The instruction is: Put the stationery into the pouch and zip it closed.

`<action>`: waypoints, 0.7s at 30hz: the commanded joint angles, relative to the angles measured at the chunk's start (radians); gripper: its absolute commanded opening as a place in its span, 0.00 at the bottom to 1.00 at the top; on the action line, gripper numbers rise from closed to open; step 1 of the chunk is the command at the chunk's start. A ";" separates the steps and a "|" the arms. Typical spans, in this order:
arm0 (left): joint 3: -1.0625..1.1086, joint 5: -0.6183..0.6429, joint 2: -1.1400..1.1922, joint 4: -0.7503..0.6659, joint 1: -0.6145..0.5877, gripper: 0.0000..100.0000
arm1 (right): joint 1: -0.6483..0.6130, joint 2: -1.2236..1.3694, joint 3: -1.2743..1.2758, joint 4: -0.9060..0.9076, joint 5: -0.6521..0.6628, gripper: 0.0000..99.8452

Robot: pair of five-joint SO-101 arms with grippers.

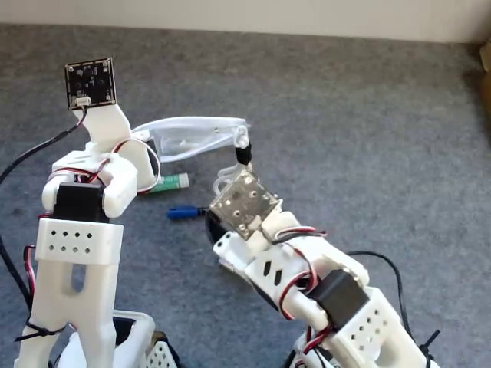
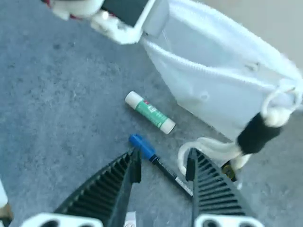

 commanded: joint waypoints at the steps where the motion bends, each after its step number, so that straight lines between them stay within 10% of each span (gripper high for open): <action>1: 0.013 0.014 0.024 -0.011 -0.012 0.01 | -0.065 -0.025 0.048 0.001 0.008 0.15; 21: 0.013 0.014 0.024 -0.011 -0.012 0.01 | -0.194 -0.024 0.208 0.001 0.006 0.15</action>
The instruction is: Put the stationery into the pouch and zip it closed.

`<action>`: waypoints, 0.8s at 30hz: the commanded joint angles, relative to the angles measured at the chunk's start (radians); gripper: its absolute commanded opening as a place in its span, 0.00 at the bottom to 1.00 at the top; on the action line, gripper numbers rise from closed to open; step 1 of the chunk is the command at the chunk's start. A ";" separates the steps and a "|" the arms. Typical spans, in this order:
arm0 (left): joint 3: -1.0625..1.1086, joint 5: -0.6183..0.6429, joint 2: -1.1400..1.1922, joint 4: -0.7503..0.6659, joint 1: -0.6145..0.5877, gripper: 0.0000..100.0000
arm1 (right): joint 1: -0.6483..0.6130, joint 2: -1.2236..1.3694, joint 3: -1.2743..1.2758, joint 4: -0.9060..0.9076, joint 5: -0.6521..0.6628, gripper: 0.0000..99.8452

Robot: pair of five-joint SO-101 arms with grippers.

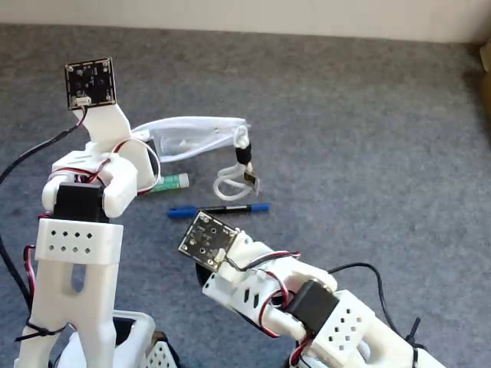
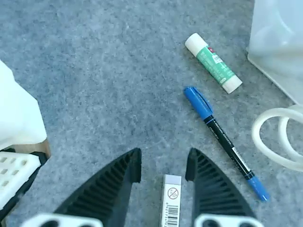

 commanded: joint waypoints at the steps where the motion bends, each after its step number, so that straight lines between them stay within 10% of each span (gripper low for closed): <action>1: 0.013 0.014 0.024 -0.011 -0.012 0.01 | -0.012 -0.022 -0.012 0.001 0.006 0.15; 24: 0.013 0.014 0.024 -0.009 -0.028 0.01 | 0.010 0.570 -0.136 -0.050 0.006 0.15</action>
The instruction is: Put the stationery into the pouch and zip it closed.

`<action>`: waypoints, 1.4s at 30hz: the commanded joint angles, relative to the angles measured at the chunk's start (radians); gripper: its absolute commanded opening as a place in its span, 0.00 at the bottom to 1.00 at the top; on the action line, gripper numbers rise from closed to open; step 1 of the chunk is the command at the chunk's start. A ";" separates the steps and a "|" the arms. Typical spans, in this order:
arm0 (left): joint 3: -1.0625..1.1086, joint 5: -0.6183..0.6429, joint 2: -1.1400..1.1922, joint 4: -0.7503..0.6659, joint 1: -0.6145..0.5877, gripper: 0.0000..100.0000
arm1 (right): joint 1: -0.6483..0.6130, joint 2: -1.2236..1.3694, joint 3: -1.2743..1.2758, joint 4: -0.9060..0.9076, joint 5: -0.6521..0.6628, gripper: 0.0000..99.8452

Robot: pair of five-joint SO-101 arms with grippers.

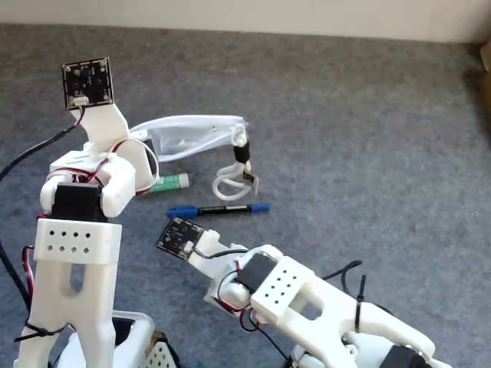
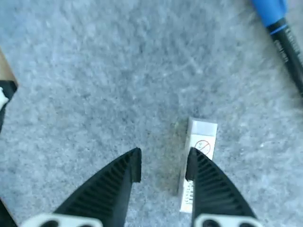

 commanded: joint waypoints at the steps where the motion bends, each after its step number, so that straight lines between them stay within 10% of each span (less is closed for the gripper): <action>1: 0.013 0.014 0.024 -0.009 -0.019 0.01 | 0.022 0.028 -0.119 -0.024 0.006 0.15; 35: 0.013 0.014 0.024 -0.009 -0.024 0.01 | 0.071 0.456 -0.288 -0.019 0.008 0.15; 42: 0.013 0.014 0.024 -0.009 -0.024 0.01 | 0.094 0.449 -0.295 -0.018 0.008 0.00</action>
